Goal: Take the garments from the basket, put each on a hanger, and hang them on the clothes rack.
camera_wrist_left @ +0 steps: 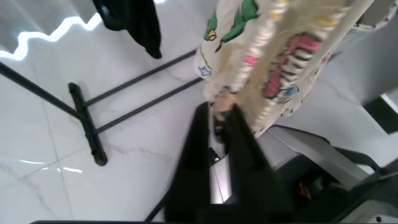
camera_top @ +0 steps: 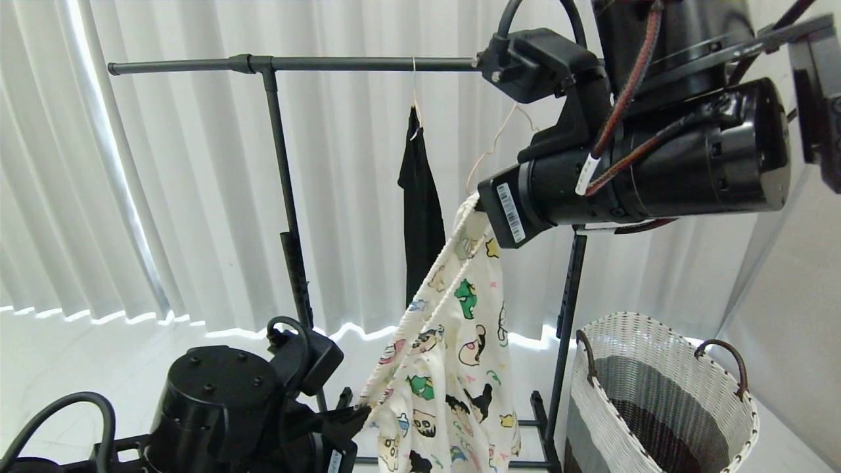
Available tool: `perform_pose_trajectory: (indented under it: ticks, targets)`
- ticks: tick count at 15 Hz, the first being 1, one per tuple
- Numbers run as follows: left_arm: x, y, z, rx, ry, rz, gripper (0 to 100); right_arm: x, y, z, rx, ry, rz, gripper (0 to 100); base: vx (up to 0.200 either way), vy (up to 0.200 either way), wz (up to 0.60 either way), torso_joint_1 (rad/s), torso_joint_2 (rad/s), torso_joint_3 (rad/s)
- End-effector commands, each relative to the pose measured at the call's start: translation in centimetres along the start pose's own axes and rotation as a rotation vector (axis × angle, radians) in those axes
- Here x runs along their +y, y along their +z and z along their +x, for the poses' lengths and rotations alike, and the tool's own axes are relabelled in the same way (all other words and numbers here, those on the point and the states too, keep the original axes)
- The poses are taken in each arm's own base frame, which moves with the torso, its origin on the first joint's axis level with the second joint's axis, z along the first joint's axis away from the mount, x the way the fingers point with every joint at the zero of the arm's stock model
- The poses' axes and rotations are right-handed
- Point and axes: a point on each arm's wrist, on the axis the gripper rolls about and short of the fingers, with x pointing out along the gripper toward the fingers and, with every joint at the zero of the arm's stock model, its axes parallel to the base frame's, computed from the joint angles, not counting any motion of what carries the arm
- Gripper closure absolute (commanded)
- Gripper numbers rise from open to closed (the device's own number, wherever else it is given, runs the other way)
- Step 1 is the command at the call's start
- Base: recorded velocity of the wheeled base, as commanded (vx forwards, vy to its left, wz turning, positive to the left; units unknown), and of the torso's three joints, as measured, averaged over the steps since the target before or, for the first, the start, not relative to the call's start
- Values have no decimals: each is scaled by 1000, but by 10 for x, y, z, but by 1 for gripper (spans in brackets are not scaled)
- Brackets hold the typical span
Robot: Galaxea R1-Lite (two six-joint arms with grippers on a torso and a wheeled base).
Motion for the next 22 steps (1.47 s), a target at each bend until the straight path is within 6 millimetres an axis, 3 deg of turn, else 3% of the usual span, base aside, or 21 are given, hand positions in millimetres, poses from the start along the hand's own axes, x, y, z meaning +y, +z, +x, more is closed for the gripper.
perform_pose_trajectory:
  ticks: [1, 3, 4, 7, 8, 10, 13, 15, 18, 22]
  targets:
    - [1, 12, -24, -114, -8, -9, 100, -5, -18, -13, -10, -6, 2, 100, 0, 0, 0, 0, 0, 0]
    - [3, 24, -40, -204, -3, 4, 100, -6, -31, -9, -23, -11, 4, 100, 0, 0, 0, 0, 0, 0]
    - [6, 38, -54, -284, 13, 17, 100, -9, -43, -4, -44, -23, 13, 100, 0, 0, 0, 0, 0, 0]
    - [10, 70, -71, -338, 38, 18, 100, -20, -62, -9, -66, -52, 1, 100, 0, 0, 0, 0, 0, 0]
    - [9, 90, -81, -361, 33, 19, 100, -30, -72, -21, -59, -80, -24, 100, 0, 0, 0, 0, 0, 0]
    - [7, 110, -90, -373, 36, 45, 100, -43, -79, -44, -74, -111, -20, 100, 0, 0, 0, 0, 0, 0]
    - [6, 118, -92, -385, 61, 175, 100, -51, -85, -78, -118, -125, -7, 100, 0, 0, 0, 0, 0, 0]
    - [5, 127, -99, -432, 48, 174, 100, -53, -81, -95, -167, -129, 4, 100, 0, 0, 0, 0, 0, 0]
    - [3, 146, -114, -517, 26, 180, 100, -57, -51, -113, -286, -128, 18, 100, 0, 0, 0, 0, 0, 0]
    - [-4, 142, -125, -542, -6, 196, 100, -58, -33, -123, -340, -132, -3, 100, 0, 0, 0, 0, 0, 0]
